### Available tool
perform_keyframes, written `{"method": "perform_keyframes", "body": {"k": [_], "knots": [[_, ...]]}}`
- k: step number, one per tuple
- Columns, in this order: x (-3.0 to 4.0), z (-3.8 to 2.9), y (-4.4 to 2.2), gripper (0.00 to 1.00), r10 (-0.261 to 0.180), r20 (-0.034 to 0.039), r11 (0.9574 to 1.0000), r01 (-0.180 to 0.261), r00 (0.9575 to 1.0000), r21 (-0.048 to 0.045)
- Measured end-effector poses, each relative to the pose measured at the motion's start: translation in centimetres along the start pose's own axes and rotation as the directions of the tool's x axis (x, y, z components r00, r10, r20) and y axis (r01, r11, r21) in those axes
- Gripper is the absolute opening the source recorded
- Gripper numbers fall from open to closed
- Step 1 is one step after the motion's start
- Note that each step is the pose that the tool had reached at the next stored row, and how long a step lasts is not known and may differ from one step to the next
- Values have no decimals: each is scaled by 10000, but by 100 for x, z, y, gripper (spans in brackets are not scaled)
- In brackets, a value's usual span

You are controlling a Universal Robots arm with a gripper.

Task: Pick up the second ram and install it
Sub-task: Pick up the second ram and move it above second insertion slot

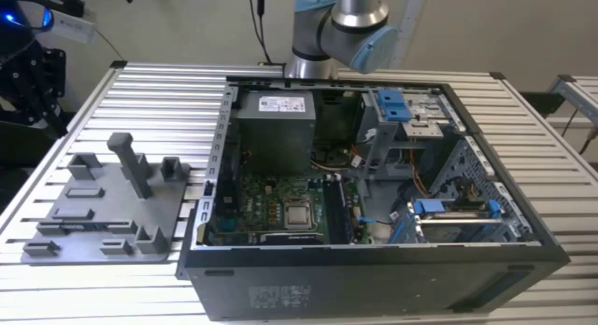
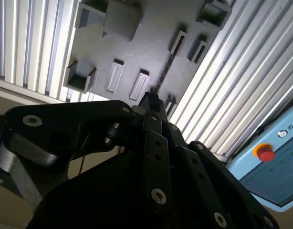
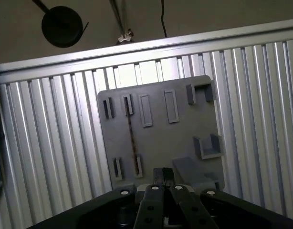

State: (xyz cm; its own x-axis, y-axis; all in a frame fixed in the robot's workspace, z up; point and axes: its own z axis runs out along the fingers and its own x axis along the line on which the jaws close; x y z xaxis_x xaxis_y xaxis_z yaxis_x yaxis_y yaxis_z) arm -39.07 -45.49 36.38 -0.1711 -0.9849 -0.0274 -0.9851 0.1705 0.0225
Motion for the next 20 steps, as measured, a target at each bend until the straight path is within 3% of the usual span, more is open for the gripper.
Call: {"method": "perform_keyframes", "body": {"k": [3, 6, 9, 10, 20], "knots": [[0, 0, 0, 12, -9, 0, 10000, 9, 10000, 0], [0, 0, 0, 30, -17, 0, 10000, 17, 10000, 0], [0, 1, 0, 36, -17, -1, 10000, 17, 10000, -1], [0, 1, 0, 42, -17, -1, 10000, 17, 10000, -1], [1, 33, -1, 42, -17, -1, 10000, 17, 10000, 0]]}}
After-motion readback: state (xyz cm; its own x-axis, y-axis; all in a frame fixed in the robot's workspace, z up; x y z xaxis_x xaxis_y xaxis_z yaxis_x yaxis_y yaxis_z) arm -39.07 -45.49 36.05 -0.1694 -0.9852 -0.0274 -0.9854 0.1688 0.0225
